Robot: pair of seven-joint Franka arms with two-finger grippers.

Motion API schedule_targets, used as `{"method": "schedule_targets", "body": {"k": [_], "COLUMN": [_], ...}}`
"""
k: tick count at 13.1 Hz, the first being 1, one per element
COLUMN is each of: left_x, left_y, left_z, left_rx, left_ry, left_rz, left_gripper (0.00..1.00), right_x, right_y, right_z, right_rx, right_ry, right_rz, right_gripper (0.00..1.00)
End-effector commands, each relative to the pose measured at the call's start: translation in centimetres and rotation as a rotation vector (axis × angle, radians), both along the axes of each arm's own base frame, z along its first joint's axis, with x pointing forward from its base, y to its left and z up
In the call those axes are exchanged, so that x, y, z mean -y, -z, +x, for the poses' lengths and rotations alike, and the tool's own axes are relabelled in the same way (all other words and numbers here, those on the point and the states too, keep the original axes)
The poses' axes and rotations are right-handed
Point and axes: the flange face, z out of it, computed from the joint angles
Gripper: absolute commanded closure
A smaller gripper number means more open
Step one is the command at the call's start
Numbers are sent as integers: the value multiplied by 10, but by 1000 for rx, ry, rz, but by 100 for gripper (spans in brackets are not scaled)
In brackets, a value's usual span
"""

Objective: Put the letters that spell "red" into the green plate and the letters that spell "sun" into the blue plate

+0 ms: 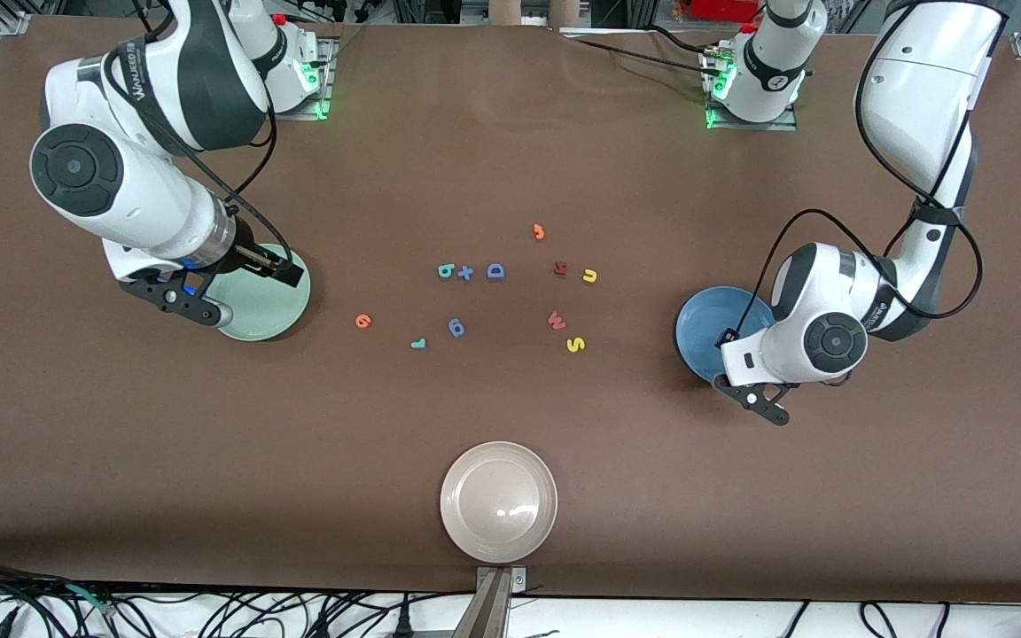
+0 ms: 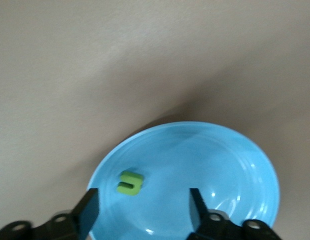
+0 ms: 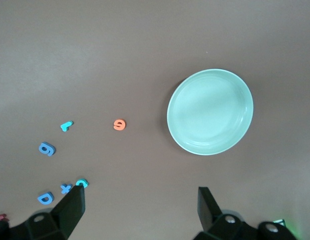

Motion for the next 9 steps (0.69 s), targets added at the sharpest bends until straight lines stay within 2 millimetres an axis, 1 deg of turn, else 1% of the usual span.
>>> {"method": "schedule_targets", "body": {"k": [1, 2, 3, 4, 5, 6, 7, 8, 9], "left_x": [29, 39, 53, 61, 75, 94, 117, 141, 163], "left_y": [-8, -14, -19, -20, -22, -26, -26, -13, -6], "left_z": [-6, -9, -12, -14, -17, -21, -26, -35, -40], "left_rx": [-17, -14, -10, -10, -9, 0, 17, 8, 32], "left_ry": [14, 22, -8, -68, -115, -181, -242, -301, -368], "left_rz": [-46, -56, -65, -59, -57, -52, -32, -13, -13], "left_gripper": [0, 0, 0, 0, 0, 0, 0, 0, 0], "right_x": [-11, -19, -25, -28, -29, -31, -42, -49, -49], "right_y": [20, 32, 52, 72, 92, 113, 132, 150, 170], "right_z": [9, 11, 11, 14, 16, 17, 14, 12, 10], "right_rx": [26, 19, 4, 12, 26, 22, 5, -15, -21], "right_ry": [-22, -33, -41, -39, -37, -32, -49, -57, -49], "right_rz": [-14, -21, -33, -31, -28, -27, -35, -40, -35], "right_gripper": [0, 0, 0, 1, 1, 1, 1, 1, 1]}}
